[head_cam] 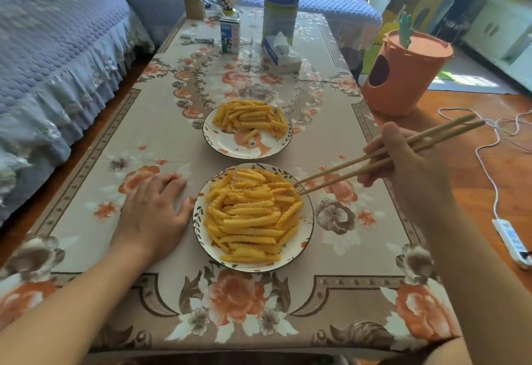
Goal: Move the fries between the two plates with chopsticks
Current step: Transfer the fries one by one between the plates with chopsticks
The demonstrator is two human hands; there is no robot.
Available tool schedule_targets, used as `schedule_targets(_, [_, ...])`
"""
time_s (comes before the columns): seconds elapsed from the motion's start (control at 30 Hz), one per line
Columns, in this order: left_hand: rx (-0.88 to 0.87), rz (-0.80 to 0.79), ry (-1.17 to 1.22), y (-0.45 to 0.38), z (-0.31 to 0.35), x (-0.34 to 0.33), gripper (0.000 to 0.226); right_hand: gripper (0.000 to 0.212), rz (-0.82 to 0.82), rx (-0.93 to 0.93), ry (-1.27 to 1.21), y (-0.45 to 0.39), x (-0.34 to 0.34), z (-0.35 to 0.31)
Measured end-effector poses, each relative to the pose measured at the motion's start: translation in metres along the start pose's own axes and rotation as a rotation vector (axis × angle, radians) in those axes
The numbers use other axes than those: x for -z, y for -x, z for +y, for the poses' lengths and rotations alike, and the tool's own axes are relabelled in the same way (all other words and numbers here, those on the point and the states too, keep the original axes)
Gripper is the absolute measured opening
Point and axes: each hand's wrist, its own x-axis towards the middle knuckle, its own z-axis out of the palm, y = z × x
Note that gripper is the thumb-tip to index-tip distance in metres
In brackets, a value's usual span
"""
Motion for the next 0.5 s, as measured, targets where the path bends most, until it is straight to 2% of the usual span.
schedule_targets(0.13, [-0.016,0.000,-0.012,0.000,-0.001,0.000,0.059,0.040,0.069,-0.063,-0.071,-0.012,-0.012,0.008])
schedule_targets(0.37, [-0.034,0.014,-0.003,0.000,-0.003,0.000,0.055,0.024,-0.061,0.015,0.077,-0.060,-0.094,0.022])
schedule_targets(0.5, [-0.036,0.017,0.004,0.000,-0.004,0.000,0.052,0.020,-0.091,-0.013,0.168,-0.091,-0.127,0.034])
